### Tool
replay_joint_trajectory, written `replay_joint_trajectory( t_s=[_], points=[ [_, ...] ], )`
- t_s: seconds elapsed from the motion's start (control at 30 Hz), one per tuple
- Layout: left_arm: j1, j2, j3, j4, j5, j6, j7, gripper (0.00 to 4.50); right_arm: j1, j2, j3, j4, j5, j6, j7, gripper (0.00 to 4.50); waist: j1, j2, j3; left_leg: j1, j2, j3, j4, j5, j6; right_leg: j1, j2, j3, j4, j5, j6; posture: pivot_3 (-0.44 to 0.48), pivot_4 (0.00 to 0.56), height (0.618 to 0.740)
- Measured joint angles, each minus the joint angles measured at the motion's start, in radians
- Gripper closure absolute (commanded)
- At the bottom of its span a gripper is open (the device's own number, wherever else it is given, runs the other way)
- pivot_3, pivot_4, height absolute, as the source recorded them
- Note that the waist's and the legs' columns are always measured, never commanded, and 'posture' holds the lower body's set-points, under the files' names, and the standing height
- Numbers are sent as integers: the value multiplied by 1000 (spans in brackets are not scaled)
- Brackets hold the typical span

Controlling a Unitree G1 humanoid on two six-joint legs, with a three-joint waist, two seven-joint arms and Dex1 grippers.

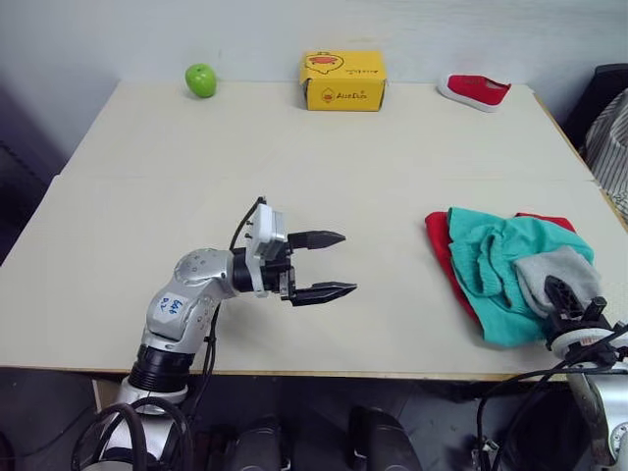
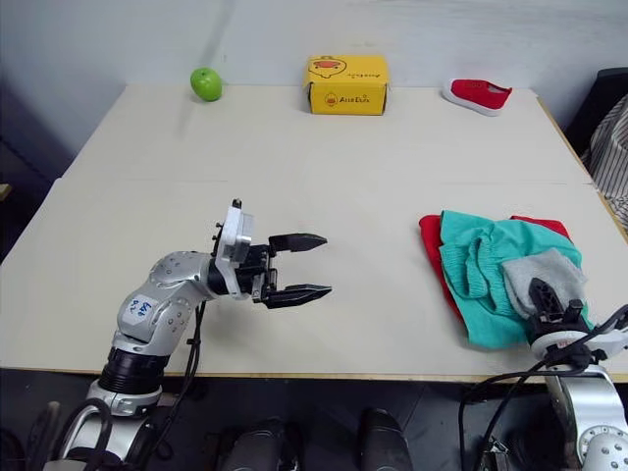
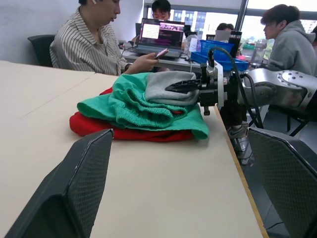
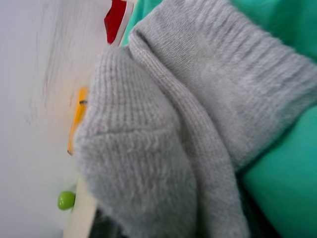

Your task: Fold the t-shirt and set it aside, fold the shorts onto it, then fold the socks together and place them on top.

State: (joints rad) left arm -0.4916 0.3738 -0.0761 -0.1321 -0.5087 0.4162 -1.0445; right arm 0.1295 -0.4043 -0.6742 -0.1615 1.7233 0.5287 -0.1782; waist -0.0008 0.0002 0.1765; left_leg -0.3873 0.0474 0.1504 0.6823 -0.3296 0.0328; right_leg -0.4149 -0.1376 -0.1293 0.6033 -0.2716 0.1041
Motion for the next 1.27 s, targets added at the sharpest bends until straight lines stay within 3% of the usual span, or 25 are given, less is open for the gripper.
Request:
replay_joint_trajectory(
  t_s=[0.2,0.23,0.4,0.5,0.63,0.77,0.87,0.97,1.13,1.27],
  points=[
    [0,50,22,41,7,-46,-15,0,125,-165,-47,33,157,160,-31,194,5,0,0,-1,-1,0,0,-1,2,0,-2,0,-2,0,0,0,150,740],
    [0,67,23,51,10,-54,-21,0,155,-210,-66,52,179,198,-17,22,5,0,0,-1,-1,0,0,-1,2,1,-2,0,-2,0,0,0,150,740],
    [43,157,76,101,23,-75,-34,0,302,-428,-193,151,138,380,194,22,1,-1,0,0,0,0,0,-4,7,1,0,-1,-4,0,1,0,150,740],
    [98,217,113,107,27,-80,-34,0,375,-560,-234,193,-113,357,451,22,-2,0,0,0,0,2,-1,-5,7,0,1,0,-4,1,1,0,150,740],
    [182,285,184,114,50,-102,-9,0,441,-677,-191,195,-564,94,872,22,1,-1,0,0,2,1,-1,-5,5,0,3,-1,-6,1,1,0,150,740],
    [267,354,255,134,68,-112,8,0,280,-756,-28,190,-881,-229,1182,22,-12,-1,1,2,3,4,-1,-4,0,0,4,1,-6,1,2,0,150,740],
    [323,378,302,135,80,-135,25,0,-25,-744,179,112,-953,-331,1277,22,-23,-3,3,1,4,4,-1,-2,-3,-2,2,0,-4,1,1,0,150,740],
    [374,392,316,105,115,-181,50,0,-259,-635,378,82,-1036,-403,1329,22,-20,-5,3,0,4,3,-1,-3,-6,-3,2,-2,-2,-1,-3,0,150,740],
    [424,394,328,78,156,-243,75,0,-452,-389,643,210,-1236,-590,1404,22,1,-5,3,-3,3,6,0,-3,-6,-7,1,-3,5,-2,-5,0,150,740],
    [481,391,344,49,164,-276,93,0,-524,-259,722,393,-1341,-738,1445,22,-3,-5,3,-3,1,11,0,-3,-3,-9,-1,-1,7,-2,-4,0,150,740]
  ],
)
